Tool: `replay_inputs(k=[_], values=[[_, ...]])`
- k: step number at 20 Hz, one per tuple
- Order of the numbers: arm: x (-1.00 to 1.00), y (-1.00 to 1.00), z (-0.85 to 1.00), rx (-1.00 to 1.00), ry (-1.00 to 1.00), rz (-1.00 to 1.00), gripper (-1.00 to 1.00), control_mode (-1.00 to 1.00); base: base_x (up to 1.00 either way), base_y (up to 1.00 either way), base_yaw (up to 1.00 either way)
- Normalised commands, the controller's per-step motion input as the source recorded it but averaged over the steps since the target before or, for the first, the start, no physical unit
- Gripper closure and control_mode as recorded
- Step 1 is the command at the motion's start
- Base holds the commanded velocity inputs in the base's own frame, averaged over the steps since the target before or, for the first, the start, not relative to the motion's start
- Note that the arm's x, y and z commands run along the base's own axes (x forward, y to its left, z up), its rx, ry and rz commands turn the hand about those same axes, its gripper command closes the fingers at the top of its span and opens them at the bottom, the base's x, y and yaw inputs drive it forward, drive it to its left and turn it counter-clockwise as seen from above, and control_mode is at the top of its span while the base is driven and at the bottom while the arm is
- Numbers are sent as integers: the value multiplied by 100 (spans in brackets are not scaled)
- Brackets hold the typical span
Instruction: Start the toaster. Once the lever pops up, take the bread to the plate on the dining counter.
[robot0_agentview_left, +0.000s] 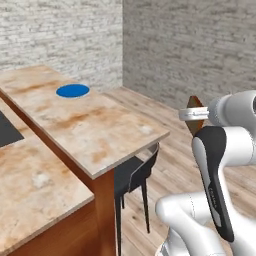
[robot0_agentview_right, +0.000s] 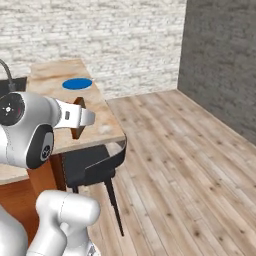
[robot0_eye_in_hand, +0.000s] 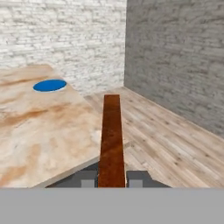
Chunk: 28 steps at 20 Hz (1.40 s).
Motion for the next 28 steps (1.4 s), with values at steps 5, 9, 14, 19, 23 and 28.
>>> replay_inputs(k=[5,9,14,19,23,28], values=[[0,0,0,0,0,0,100,100,100,-21,30],[0,0,0,0,0,0,100,100,80,-96,37],[0,0,0,0,0,0,100,100,64,-100,34],[0,0,0,0,0,0,100,100,95,-100,28],[0,0,0,0,0,0,100,100,70,-80,45],[0,0,0,0,0,0,100,100,43,-17,61]])
